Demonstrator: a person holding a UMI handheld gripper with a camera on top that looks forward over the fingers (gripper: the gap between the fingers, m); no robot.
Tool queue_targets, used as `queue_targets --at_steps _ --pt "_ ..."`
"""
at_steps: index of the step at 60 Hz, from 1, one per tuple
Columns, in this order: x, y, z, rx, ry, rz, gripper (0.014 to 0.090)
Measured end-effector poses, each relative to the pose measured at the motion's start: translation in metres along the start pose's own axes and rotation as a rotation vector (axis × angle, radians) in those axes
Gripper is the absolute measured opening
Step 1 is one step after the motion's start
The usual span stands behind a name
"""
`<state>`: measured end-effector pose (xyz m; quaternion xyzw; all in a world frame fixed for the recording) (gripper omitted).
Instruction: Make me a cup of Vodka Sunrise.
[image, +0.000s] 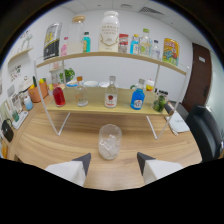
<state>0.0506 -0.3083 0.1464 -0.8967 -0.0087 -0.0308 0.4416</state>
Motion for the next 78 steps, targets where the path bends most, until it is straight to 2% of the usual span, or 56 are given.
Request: queue_targets --at_steps 15,26,29,43,59,73,78 --pt "-0.004 0.004 -0.018 0.016 0.015 0.013 0.086" --pt "-0.029 0.019 -0.027 0.036 0.014 0.013 0.0856" --pt "-0.044 0.012 -0.027 0.072 0.01 0.005 0.0854" --pt "-0.132 -0.037 0.002 0.192 -0.118 0.027 0.0861" --pt "-0.169 -0.107 0.06 0.274 -0.122 0.053 0.0855" --pt "-0.195 -0.143 0.101 0.305 -0.141 0.028 0.0804" --pt "-0.2 -0.151 0.113 0.311 -0.132 0.022 0.0707"
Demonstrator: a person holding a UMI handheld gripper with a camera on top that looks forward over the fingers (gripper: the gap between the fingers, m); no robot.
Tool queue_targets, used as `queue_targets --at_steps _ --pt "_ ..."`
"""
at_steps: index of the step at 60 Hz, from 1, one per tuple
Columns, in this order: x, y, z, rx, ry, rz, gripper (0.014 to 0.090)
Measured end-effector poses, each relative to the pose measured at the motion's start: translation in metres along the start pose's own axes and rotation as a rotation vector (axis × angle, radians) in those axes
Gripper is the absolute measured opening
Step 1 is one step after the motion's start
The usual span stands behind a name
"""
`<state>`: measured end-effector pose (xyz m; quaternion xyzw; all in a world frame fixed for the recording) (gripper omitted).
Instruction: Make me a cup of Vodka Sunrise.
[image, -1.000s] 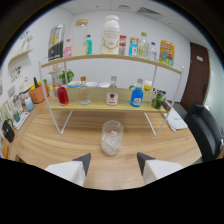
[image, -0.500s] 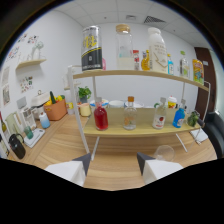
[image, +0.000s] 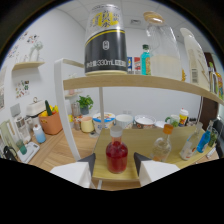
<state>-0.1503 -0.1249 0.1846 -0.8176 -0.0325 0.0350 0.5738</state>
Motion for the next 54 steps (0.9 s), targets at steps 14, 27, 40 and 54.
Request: queue_targets --at_steps 14,27,40,54 --pt "0.008 -0.011 0.014 0.024 0.059 -0.011 0.0363" --pt "0.008 -0.011 0.012 0.025 0.033 -0.019 0.0349" --pt "0.015 -0.015 -0.027 0.07 -0.014 -0.035 0.0347" --pt "0.046 0.015 -0.081 0.067 -0.034 0.007 0.0347"
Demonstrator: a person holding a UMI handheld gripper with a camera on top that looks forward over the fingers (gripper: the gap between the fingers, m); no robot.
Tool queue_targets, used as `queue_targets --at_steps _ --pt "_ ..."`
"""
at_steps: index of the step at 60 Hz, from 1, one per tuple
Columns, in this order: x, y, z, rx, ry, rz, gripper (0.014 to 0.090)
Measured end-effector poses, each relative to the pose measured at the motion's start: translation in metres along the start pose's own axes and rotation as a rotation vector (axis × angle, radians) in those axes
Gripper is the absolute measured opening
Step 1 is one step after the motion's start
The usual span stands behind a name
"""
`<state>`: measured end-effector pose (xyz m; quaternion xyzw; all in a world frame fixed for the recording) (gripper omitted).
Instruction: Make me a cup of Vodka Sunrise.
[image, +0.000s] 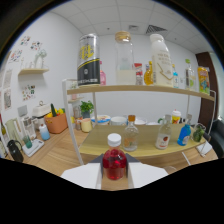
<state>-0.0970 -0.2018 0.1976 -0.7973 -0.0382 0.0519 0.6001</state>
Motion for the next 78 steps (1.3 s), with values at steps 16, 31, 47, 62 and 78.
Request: queue_targets --at_steps 16,31,47,62,78 --pt "0.031 0.025 -0.022 -0.023 -0.045 0.376 0.0347" --pt "0.045 0.005 -0.018 0.022 -0.196 1.038 0.0346" --pt "0.065 -0.009 -0.01 0.071 -0.326 1.64 0.0343" --pt "0.079 -0.021 -0.017 0.125 -0.462 2.054 0.0345" --pt "0.082 -0.021 -0.02 0.129 -0.441 2.054 0.0344"
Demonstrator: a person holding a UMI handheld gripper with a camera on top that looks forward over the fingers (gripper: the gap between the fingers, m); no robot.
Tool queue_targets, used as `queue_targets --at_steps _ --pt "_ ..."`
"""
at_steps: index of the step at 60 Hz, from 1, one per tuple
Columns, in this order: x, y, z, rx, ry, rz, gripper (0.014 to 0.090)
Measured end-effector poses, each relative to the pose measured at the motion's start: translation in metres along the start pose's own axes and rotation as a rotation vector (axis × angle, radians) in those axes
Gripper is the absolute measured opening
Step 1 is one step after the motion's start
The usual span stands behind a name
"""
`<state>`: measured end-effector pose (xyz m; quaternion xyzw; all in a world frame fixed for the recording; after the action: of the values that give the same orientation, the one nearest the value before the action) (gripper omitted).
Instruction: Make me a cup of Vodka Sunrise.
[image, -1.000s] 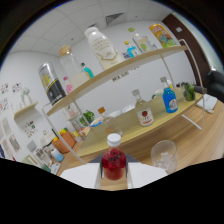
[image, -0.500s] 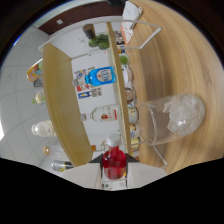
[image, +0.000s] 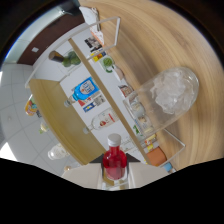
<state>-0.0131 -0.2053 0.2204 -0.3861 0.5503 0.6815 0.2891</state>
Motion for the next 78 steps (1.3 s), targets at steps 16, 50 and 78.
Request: queue_targets --at_steps 16,50,78 --pt "-0.015 0.037 0.001 -0.035 0.125 -0.79 0.0346" --pt "0.18 0.042 0.03 -0.262 0.512 -1.989 0.0344" --pt "0.243 0.009 0.029 -0.275 0.731 -1.997 0.0347"
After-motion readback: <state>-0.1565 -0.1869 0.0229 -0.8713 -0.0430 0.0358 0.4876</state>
